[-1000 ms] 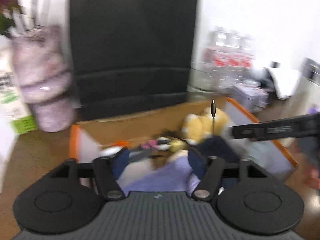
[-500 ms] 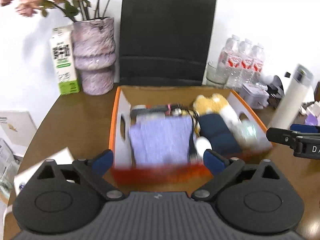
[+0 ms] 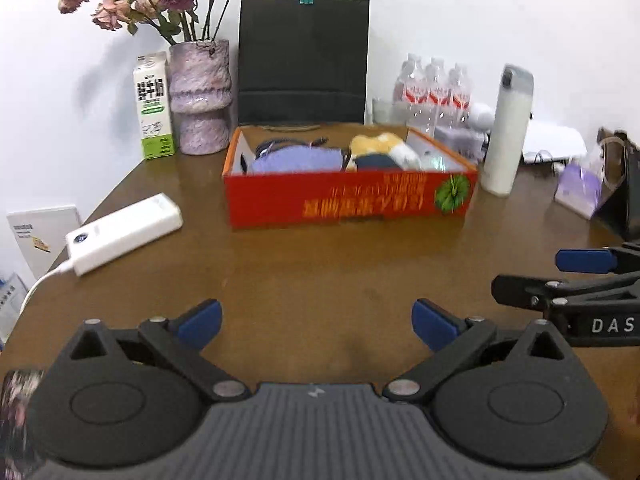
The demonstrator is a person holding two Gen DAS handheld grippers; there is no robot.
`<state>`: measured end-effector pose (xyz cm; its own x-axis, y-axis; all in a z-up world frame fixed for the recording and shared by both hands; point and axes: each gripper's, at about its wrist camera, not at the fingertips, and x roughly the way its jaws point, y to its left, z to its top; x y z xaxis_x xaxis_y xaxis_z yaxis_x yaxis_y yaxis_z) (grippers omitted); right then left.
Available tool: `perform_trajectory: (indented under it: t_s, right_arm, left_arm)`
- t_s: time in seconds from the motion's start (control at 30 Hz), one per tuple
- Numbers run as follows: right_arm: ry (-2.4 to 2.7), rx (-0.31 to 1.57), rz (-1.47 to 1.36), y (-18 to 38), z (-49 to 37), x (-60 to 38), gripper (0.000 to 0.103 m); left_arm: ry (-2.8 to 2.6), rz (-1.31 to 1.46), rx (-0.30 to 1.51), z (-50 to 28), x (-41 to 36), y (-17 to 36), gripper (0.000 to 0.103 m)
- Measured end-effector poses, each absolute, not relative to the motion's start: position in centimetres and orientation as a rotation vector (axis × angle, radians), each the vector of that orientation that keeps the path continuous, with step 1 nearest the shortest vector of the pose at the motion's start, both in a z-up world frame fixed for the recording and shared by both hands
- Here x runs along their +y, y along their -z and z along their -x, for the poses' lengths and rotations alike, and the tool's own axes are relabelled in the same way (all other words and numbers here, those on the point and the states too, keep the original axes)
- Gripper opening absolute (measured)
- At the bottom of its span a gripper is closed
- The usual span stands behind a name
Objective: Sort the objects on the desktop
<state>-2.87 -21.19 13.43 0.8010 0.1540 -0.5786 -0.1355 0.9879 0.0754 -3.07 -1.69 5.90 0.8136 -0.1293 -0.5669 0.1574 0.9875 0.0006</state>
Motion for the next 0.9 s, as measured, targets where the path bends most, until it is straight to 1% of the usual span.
perform_trajectory:
  t_s: [0.23,0.33,0.6,0.73,0.8,0.83,0.9]
  right_arm:
    - [-0.15,0.618,-0.008,-11.1,7.7,-20.5,0.091]
    - [-0.136,0.614,-0.022,-10.2,8.5,-20.5,0.092]
    - [-0.108,0.687,-0.012,-8.0,6.0,-19.8,0.093]
    - [-0.096,0.687,-0.002,-7.7,4.6,-19.5,0.093]
    - [-0.082,0.692,0.013,-7.5,3.8,-19.2,0.098]
    - [-0.08,0.696,0.018,-7.5,3.4,-19.1,0.103]
    - [-0.093,0.702,0.01,-7.4,2.7,-19.1,0.103]
  left_arm:
    - [0.123,-0.013,0.64,6.9,-1.5,-4.3,0.103]
    - [0.126,0.027,0.614,7.6,-0.8,-3.7,0.103]
    - [0.115,0.015,0.707,4.9,-0.4,-1.4,0.103]
    - [0.091,-0.023,0.715,3.7,-0.5,-0.8,0.103]
    - [0.084,-0.024,0.712,3.0,-0.6,-0.6,0.103]
    - [0.073,-0.03,0.708,2.6,-0.7,-0.5,0.103]
    - [0.066,-0.042,0.699,1.9,-0.9,-0.4,0.103]
